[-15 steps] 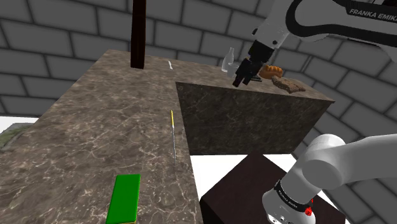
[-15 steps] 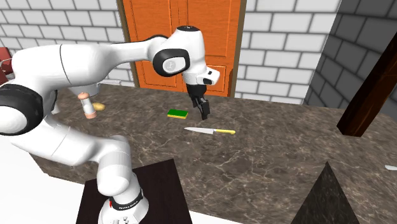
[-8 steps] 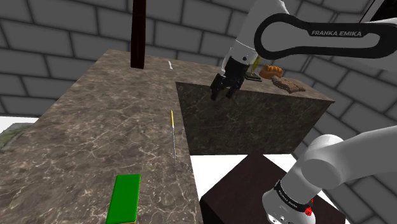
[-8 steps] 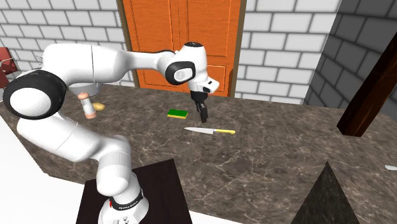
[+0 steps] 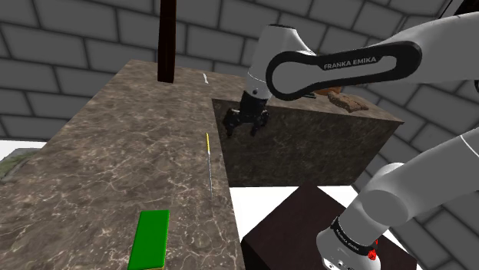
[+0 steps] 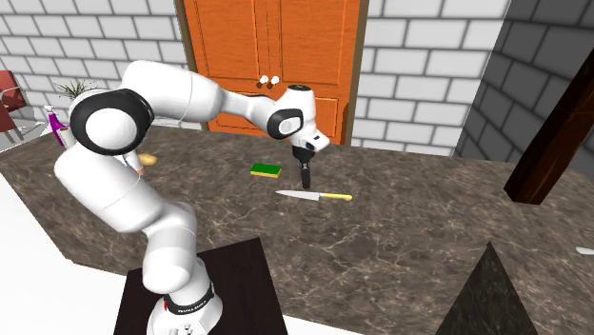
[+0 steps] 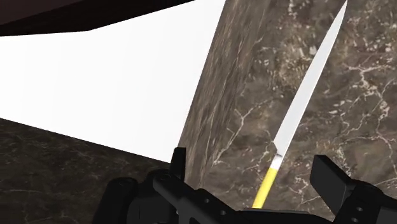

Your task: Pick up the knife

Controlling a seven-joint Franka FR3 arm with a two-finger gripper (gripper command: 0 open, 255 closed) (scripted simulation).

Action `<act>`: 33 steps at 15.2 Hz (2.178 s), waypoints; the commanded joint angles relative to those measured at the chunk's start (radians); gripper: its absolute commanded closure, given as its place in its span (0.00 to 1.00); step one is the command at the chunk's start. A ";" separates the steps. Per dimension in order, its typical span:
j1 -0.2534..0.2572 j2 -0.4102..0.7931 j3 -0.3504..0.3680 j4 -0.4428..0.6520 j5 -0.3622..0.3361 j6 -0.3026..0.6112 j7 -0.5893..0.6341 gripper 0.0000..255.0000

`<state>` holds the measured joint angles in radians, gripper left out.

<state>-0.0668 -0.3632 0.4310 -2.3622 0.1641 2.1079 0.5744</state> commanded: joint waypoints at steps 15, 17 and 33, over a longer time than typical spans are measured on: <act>-0.021 0.513 0.131 0.184 -0.298 0.201 0.555 0.00; -0.017 0.538 0.126 0.174 -0.319 0.232 0.570 0.00; -0.023 0.500 0.134 0.191 -0.287 0.184 0.547 1.00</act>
<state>-0.0890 0.1439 0.5631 -2.1752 -0.1291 2.3022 1.1261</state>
